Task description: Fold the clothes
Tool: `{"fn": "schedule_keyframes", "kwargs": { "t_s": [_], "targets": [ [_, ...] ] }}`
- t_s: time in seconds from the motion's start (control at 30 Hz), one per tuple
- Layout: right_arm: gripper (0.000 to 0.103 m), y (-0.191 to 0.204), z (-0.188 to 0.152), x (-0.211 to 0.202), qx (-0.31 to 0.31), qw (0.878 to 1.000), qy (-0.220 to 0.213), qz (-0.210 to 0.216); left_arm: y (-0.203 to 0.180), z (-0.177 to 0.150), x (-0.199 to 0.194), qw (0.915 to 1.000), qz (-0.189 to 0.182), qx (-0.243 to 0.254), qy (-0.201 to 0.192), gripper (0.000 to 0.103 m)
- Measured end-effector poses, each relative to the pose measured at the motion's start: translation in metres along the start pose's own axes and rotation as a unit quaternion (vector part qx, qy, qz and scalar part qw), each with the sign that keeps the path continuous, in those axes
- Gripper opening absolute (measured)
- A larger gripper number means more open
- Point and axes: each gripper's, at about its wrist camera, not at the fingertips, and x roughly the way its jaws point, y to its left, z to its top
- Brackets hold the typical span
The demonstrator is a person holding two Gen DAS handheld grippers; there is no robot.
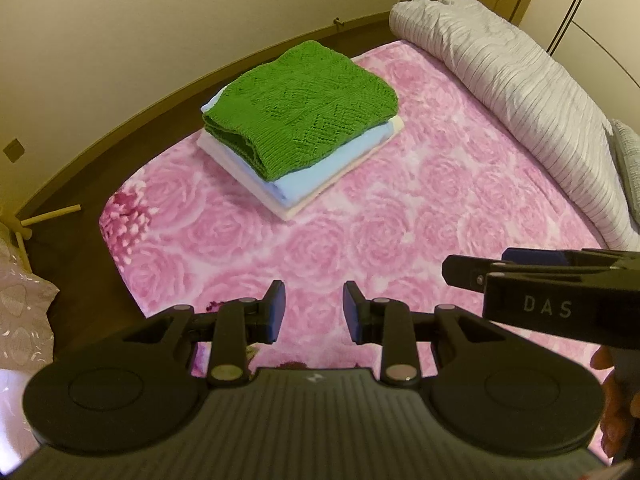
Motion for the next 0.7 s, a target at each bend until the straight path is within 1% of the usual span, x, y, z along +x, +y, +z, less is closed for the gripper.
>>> {"fn": "schedule_keyframes", "kwargs": {
  "t_s": [0.4, 0.7],
  "targets": [
    [0.064, -0.006, 0.013, 0.019, 0.008, 1.000, 0.013, -0.008, 0.005, 0.013, 0.019, 0.9999, -0.009, -0.005, 0.005, 0.027],
    [0.063, -0.003, 0.027, 0.031, 0.007, 1.000, 0.012, -0.009, 0.008, 0.030, 0.031, 0.9999, 0.007, -0.005, -0.007, 0.027]
  ]
}}
